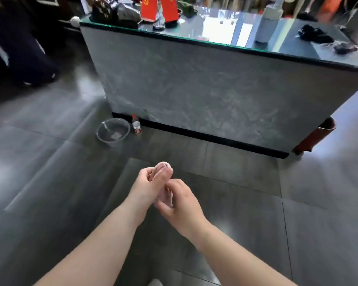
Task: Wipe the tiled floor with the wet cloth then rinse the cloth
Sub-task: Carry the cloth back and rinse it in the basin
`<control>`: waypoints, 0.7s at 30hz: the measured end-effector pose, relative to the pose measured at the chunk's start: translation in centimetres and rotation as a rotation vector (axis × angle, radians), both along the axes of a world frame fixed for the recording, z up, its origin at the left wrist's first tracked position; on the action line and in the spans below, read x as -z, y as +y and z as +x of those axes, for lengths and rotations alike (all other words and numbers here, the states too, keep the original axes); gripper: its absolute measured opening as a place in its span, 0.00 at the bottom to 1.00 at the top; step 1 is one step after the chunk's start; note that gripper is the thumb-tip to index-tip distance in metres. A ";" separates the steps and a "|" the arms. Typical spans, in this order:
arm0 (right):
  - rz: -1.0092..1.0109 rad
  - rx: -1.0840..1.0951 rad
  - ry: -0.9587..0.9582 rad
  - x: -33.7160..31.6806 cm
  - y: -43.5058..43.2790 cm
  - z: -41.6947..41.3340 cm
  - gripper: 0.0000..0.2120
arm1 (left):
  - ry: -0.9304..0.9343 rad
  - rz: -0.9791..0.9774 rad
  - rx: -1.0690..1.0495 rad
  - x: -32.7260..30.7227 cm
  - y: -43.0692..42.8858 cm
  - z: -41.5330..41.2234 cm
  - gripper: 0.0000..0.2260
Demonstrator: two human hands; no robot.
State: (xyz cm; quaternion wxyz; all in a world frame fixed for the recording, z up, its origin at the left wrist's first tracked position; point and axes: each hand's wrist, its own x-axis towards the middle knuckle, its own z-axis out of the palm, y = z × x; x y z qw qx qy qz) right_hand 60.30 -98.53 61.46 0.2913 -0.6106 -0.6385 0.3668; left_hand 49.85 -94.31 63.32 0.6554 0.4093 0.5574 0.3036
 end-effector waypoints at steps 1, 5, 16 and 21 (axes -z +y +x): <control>0.042 -0.075 -0.017 0.4 0.9 -1.2 0.18 | 0.048 0.022 -0.023 0.0 1.0 -1.0 0.29; 0.186 -0.142 0.002 2.0 6.1 -4.2 0.19 | 0.182 0.129 -0.216 0.7 6.8 -5.1 0.08; -0.008 0.070 0.024 6.8 32.6 -10.3 0.51 | -0.227 -0.087 -0.065 3.3 33.1 -15.0 0.11; -0.269 -0.225 -0.046 5.7 46.4 -13.1 0.27 | -0.154 -0.096 0.078 2.9 44.7 -19.6 0.13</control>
